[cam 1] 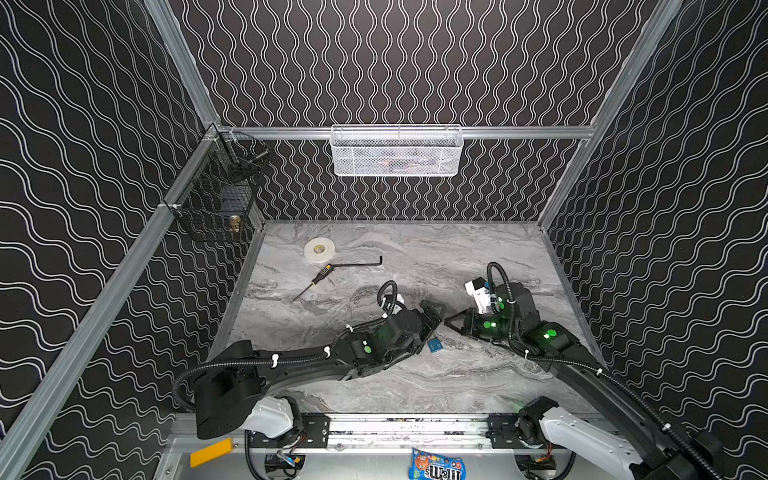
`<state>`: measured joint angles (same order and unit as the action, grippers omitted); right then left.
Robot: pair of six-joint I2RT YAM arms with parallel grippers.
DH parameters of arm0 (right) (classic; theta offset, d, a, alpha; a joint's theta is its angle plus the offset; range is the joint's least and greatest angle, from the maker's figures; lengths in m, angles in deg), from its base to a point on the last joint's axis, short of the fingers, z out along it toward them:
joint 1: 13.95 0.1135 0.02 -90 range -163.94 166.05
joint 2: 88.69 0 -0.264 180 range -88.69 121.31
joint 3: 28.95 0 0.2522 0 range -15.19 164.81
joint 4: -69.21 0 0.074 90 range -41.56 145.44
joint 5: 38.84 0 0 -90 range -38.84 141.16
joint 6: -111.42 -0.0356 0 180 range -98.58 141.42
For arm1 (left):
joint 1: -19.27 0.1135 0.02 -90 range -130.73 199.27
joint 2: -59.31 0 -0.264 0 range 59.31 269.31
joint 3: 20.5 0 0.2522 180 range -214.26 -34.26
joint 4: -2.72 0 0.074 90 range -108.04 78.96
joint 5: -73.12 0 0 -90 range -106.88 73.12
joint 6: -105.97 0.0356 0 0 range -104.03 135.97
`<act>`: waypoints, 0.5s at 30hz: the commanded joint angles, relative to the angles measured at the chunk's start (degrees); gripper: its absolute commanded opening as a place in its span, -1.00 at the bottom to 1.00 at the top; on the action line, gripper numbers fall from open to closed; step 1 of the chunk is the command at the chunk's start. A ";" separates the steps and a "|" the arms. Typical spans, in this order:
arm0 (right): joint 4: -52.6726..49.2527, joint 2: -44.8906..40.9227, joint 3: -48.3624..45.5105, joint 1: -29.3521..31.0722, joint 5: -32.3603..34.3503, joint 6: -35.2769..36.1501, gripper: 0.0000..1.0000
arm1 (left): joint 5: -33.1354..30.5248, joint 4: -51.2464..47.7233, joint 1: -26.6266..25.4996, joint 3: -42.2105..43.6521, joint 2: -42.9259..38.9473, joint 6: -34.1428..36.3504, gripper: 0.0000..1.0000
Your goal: Unlock with the key
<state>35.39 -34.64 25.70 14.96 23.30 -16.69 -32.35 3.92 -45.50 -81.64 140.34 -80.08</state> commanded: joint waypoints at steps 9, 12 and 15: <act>7.57 0.73 1.36 2.72 -0.88 -1.36 -1.00 | 1.75 8.72 0.96 0.48 0.73 -4.86 0.81; 9.08 1.01 1.40 3.67 -1.19 -2.28 -1.00 | 1.84 9.03 1.39 0.61 -0.22 -4.60 0.79; 9.51 0.99 2.04 5.20 -0.06 -2.77 -1.00 | 1.41 9.50 1.49 0.79 -1.09 -4.40 0.79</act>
<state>41.97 -33.59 26.75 19.29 22.40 -18.50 -30.80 9.93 -44.10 -81.02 139.93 -83.08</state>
